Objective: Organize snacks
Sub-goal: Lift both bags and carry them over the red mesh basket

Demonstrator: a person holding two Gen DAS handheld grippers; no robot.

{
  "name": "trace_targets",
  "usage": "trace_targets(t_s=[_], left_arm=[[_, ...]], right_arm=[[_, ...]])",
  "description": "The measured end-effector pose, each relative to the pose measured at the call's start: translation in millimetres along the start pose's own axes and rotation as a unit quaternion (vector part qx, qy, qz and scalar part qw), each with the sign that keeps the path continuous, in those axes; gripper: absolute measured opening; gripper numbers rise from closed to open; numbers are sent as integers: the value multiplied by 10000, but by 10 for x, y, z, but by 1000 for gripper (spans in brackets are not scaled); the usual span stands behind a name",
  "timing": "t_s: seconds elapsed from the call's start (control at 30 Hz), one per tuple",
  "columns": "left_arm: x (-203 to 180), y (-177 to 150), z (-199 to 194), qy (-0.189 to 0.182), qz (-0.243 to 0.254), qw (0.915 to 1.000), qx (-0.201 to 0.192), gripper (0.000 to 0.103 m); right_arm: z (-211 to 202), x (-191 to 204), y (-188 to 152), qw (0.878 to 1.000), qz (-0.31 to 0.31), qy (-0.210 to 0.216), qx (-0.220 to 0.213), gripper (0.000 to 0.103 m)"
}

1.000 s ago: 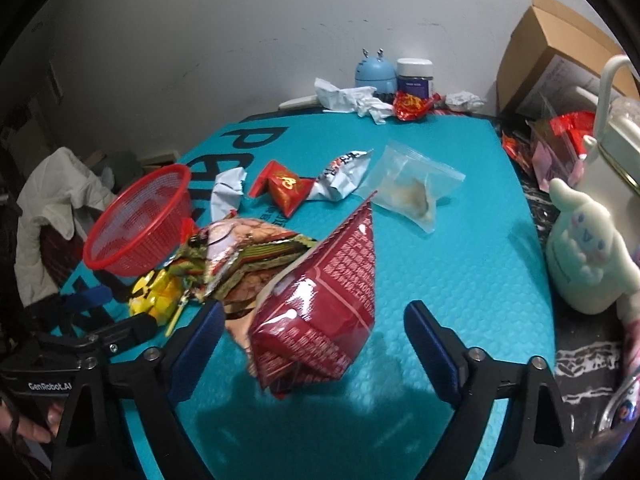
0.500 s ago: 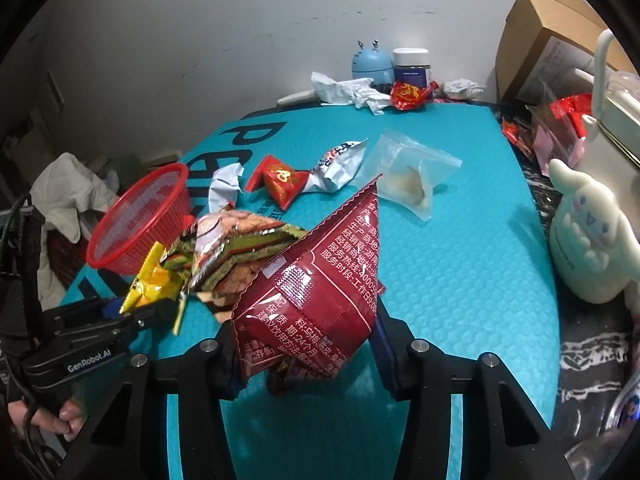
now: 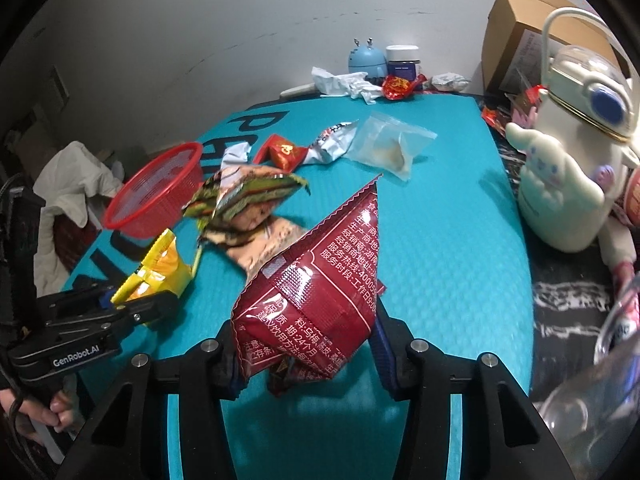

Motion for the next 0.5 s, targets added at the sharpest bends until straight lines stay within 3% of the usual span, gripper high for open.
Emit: trace_targets(t_s=[0.37, 0.5], left_arm=[[-158, -193, -87, -148, 80, 9998, 57, 33], [-154, -196, -70, -171, 33, 9998, 77, 33]], right_arm=[[-98, 104, -263, 9994, -322, 2, 155, 51], [-17, 102, -250, 9991, -323, 30, 262, 63]])
Point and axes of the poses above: each gripper's, at about its wrist camera, not at the fingertips, and z roughly the way its jaws point, x to its left, y to its top, the point moved 1 cm from there along z, roughly the way its jaws point, and after that the axes turned 7 degrees about x, right-handed, at the moved point
